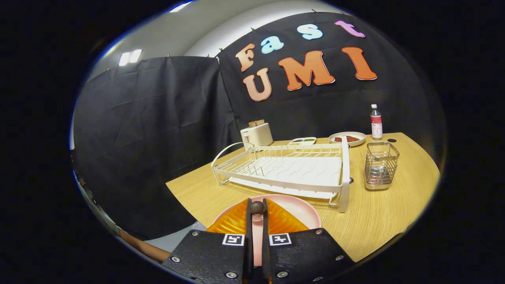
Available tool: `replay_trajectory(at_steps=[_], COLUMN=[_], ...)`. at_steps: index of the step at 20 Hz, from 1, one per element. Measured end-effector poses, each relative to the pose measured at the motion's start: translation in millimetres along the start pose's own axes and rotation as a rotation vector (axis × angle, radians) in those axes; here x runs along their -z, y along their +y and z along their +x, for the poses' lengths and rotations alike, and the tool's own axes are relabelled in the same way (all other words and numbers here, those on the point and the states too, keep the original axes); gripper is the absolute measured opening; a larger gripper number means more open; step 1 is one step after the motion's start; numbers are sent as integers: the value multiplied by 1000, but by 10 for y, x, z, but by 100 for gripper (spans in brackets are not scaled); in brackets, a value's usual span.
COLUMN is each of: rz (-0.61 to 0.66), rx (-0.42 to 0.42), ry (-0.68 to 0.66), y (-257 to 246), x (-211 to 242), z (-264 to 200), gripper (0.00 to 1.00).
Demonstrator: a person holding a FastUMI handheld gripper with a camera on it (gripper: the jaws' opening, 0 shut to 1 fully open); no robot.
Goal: Take the plate from the dish rack, then take the spoon from the basket and place it into the plate.
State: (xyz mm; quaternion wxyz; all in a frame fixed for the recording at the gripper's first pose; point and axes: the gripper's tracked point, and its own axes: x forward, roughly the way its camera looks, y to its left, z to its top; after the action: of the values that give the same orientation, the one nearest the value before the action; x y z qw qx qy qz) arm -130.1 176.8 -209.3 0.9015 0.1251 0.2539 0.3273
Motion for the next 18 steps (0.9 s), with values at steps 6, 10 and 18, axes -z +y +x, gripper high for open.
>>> replay_trajectory(at_steps=[6,10,18], rz=[-7,22,24], rx=[24,56,144], ry=[55,86,39], y=[-153,-231,-411], x=[287,386,148], z=[-34,-6,-52], gripper=[12,17,41])
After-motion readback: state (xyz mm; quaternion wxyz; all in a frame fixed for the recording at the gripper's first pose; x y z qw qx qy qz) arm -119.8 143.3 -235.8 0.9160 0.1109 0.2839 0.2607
